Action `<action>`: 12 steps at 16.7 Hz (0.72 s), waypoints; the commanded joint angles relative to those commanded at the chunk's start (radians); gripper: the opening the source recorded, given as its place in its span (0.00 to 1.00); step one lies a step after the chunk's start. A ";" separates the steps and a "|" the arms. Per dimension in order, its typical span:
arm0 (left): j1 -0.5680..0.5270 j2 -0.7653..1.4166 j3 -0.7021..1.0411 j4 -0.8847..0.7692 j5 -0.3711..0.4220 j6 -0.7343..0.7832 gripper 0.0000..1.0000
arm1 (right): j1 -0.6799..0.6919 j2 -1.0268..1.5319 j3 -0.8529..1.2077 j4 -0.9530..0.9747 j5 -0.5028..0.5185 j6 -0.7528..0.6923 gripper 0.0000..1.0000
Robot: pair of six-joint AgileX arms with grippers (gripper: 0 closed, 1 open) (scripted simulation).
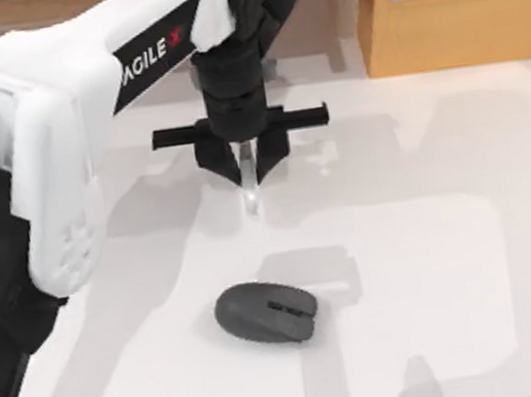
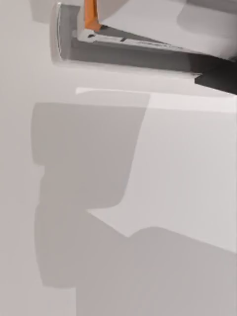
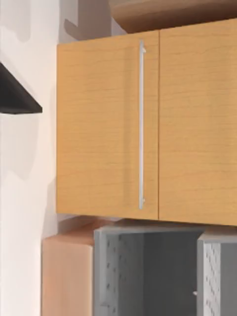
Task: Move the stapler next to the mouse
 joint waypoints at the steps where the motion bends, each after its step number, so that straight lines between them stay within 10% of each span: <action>1: 0.000 0.000 0.000 0.000 0.000 0.000 0.08 | 0.000 0.000 0.000 0.000 0.000 0.000 1.00; 12: 0.000 0.000 0.000 0.000 0.000 0.000 0.90 | 0.000 0.000 0.000 0.000 0.000 0.000 1.00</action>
